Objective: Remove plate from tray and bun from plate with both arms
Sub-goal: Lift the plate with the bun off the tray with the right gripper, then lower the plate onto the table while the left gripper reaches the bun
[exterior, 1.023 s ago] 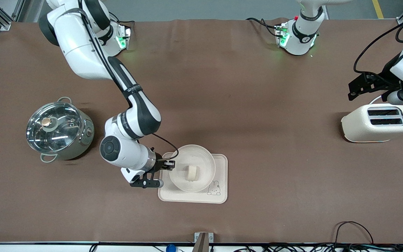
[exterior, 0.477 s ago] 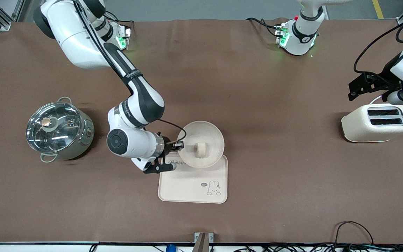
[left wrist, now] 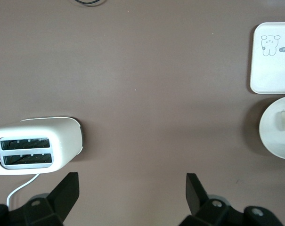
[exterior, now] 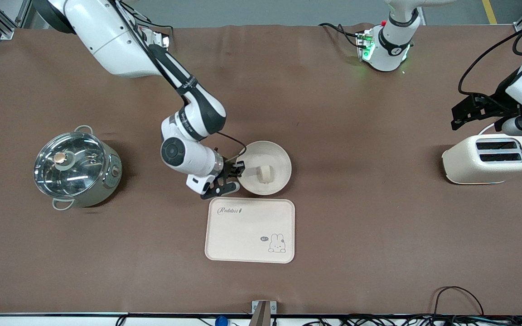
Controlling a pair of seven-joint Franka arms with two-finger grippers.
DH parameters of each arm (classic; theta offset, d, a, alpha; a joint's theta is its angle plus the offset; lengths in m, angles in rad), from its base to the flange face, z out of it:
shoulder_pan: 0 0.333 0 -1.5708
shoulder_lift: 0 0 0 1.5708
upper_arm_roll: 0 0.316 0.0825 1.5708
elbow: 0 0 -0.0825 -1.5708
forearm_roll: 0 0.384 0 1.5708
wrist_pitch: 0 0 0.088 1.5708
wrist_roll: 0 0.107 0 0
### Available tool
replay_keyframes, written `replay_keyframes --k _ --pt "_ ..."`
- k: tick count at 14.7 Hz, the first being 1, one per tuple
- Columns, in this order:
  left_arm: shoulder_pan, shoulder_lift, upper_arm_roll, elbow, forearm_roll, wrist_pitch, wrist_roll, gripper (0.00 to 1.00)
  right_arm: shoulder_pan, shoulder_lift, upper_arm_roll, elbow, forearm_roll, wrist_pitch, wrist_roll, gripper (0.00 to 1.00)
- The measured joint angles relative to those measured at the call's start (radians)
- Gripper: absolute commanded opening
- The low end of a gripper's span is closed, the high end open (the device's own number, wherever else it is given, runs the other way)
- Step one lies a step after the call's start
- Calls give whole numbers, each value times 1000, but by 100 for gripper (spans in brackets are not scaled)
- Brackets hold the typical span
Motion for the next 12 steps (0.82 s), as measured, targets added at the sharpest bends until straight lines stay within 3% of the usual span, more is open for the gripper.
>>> replay_keyframes --k 7,8,9,10,11,12 --pt "-1 2 -1 -3 -1 -62 -30 100 -27 -1 3 -40 0 39 -19 4" --pt "-3 3 -2 -6 -3 -76 -63 100 -35 -1 3 -42 0 38 -20 15" --pt "-9 6 -4 -9 -12 -77 -98 100 -39 -1 3 -43 0 38 -21 48" --pt "-20 13 -9 -11 -33 -67 -136 100 -42 -1 3 -44 0 38 -21 63" --pt "-39 29 -14 -17 -54 -38 -183 100 -43 -1 3 -44 0 37 -21 100" --pt "-68 52 -19 -25 -65 4 -237 100 -43 -1 4 -44 0 37 -22 100"
